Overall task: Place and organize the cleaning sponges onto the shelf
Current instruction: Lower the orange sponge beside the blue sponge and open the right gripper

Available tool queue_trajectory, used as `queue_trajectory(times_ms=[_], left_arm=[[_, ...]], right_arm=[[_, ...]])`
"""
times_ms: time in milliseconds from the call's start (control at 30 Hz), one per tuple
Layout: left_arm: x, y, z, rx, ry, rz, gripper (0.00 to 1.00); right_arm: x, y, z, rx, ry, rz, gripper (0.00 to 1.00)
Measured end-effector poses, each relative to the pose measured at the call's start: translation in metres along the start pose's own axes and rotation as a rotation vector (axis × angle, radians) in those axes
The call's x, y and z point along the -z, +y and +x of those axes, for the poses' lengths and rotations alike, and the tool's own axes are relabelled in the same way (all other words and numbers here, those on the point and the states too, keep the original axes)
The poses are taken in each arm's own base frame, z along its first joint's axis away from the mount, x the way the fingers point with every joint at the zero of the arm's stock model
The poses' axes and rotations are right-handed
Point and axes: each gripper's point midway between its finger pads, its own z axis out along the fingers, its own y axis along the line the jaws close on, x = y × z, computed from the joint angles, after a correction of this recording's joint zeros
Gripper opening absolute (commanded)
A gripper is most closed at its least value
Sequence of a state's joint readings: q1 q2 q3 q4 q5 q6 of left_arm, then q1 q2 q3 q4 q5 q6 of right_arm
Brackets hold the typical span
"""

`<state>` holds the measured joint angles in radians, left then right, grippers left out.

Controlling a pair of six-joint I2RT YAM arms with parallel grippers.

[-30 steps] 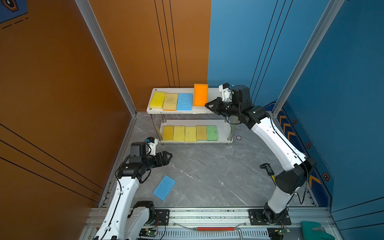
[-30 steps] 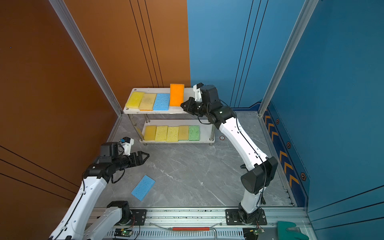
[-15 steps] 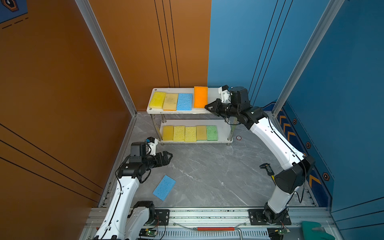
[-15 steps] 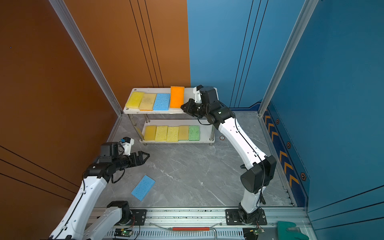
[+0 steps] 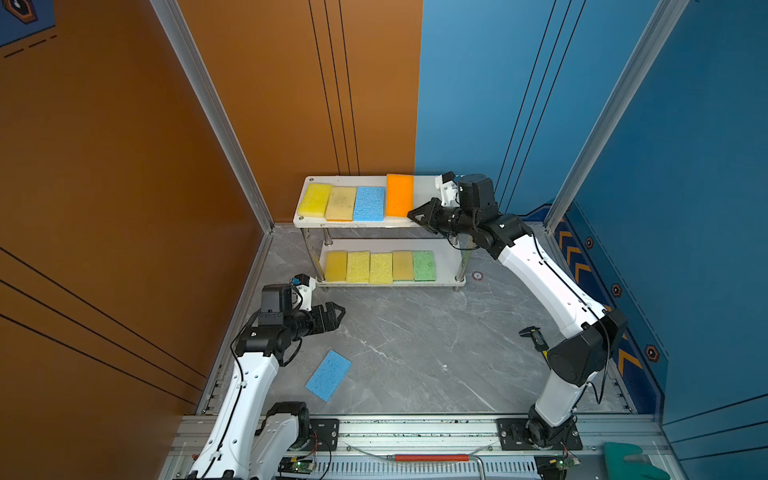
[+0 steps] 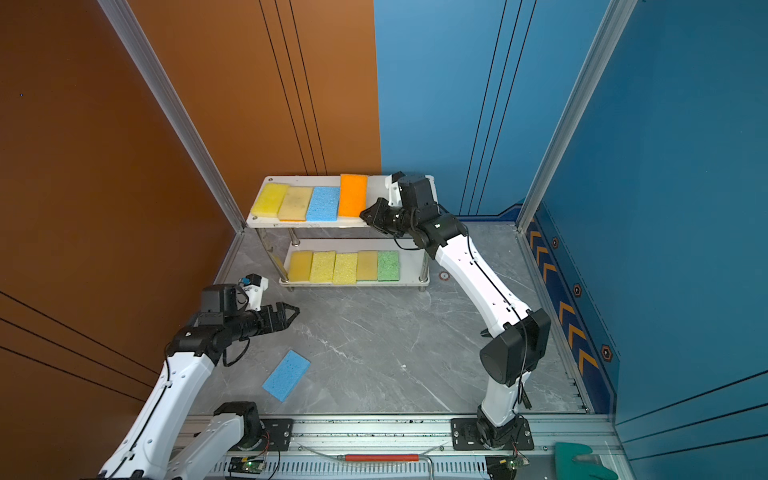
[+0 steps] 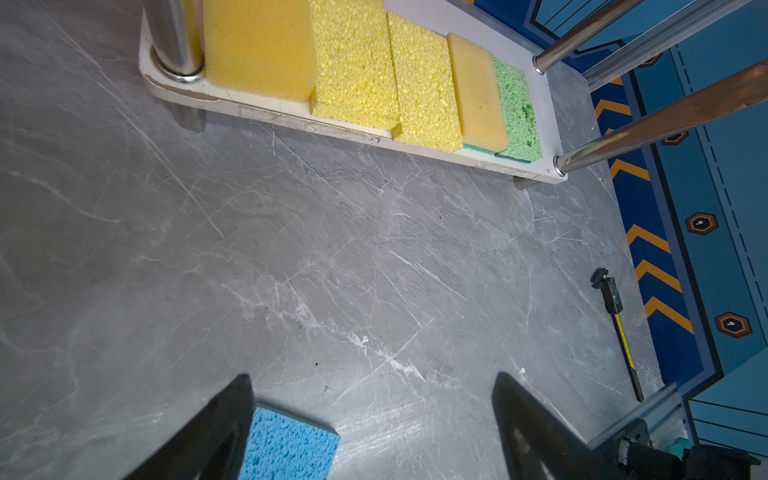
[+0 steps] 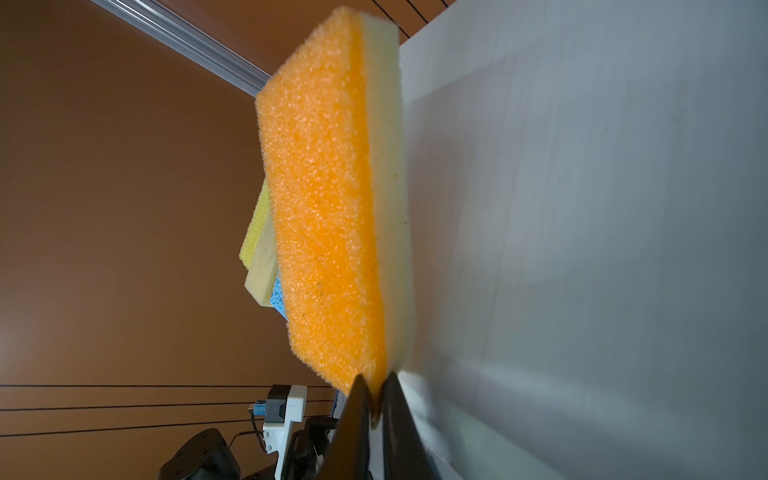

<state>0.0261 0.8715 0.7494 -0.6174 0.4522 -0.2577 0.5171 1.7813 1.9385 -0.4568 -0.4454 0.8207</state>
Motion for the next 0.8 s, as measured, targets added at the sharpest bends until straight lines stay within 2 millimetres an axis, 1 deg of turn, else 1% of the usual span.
queue_trajectory(times_ms=[267, 533, 667, 800], left_arm=[[0.0, 0.0, 0.0, 0.0, 0.0, 0.0, 0.9], [0.0, 0.0, 0.0, 0.0, 0.0, 0.0, 0.91], [0.0, 0.0, 0.0, 0.0, 0.0, 0.0, 0.91], [-0.0001, 0.0001, 0.0001, 0.0, 0.0, 0.0, 0.91]], right_arm=[[-0.0016, 0.0029, -0.0021, 0.006, -0.008, -0.015, 0.34], [-0.0033, 0.0004, 0.0001, 0.001, -0.002, -0.011, 0.36], [-0.004, 0.0002, -0.0004, 0.003, -0.006, -0.013, 0.39], [-0.0039, 0.0008, -0.0019, 0.005, -0.012, -0.015, 0.4]])
